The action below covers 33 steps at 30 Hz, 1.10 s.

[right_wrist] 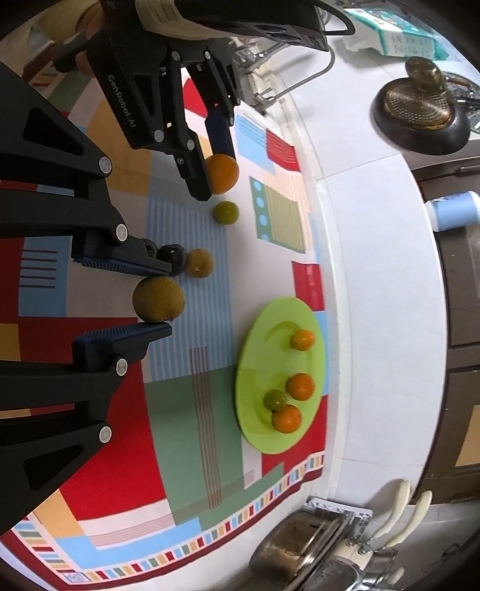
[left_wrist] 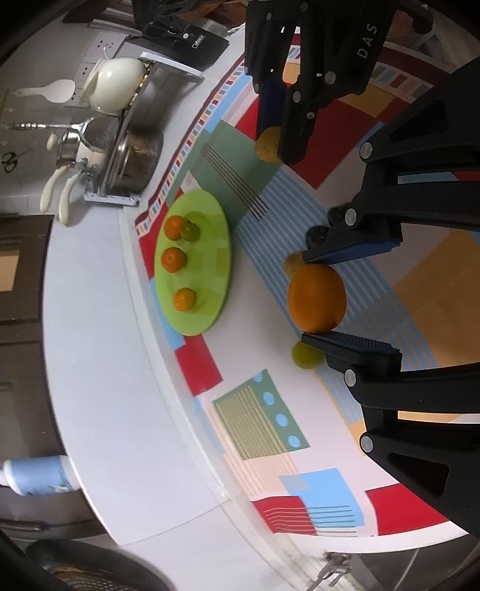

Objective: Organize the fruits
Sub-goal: 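Grasp an orange with the left gripper while the right grasps a yellow-green citrus, then carry both fruits over the green plate and open both grippers onto it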

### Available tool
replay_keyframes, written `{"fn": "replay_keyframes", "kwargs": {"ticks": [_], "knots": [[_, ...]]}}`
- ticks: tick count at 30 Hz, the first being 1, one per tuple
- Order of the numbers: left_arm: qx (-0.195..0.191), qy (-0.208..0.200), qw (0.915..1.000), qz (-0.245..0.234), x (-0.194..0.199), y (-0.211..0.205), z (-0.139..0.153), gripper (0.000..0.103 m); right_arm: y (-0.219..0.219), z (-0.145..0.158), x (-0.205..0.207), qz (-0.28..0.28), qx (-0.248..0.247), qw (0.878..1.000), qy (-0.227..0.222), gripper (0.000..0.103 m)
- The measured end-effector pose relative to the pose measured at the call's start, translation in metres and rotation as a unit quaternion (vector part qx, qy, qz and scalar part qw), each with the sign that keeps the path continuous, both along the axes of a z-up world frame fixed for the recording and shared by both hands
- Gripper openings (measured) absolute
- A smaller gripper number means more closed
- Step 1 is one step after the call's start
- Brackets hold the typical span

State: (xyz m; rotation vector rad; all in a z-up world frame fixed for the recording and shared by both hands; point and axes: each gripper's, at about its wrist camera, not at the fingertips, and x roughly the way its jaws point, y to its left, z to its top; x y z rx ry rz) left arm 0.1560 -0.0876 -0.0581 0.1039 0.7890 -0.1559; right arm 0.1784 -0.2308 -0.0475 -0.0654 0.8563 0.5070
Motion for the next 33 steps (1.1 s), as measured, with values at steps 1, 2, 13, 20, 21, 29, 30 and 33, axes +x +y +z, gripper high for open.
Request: {"fn": "replay_keyframes", "kwargs": {"ticks": [1,2,13,20,21,29,30,33], "knots": [[0.001,-0.004,1.0000,-0.001,0.000,-0.001,0.002,0.036,-0.002,0.003,0.000,-0.002,0.001,1.000,-0.005,0.027],[0.002,-0.008,1.0000,-0.003,0.001,-0.003,0.005,0.036,-0.002,0.005,0.000,-0.003,0.003,1.000,-0.009,0.027],[-0.001,-0.038,0.9989,-0.026,0.020,-0.016,0.028,0.036,-0.017,0.023,0.015,-0.027,0.017,0.999,-0.044,0.027],[0.001,-0.051,0.9978,-0.043,0.044,-0.023,0.036,0.036,-0.022,0.030,0.031,-0.036,0.028,0.998,-0.054,0.027],[0.004,-0.052,0.9977,-0.044,0.048,-0.024,0.036,0.036,-0.022,0.032,0.036,-0.038,0.028,0.997,-0.056,0.027],[0.012,-0.045,0.9978,-0.048,0.086,-0.027,0.034,0.036,-0.023,0.031,0.073,-0.057,0.034,0.997,-0.049,0.027],[0.009,-0.042,0.9979,-0.048,0.092,-0.026,0.034,0.036,-0.024,0.030,0.077,-0.059,0.034,0.997,-0.047,0.027],[-0.001,-0.032,0.9982,-0.051,0.107,-0.026,0.032,0.036,-0.026,0.025,0.093,-0.068,0.029,0.996,-0.040,0.027]]}}
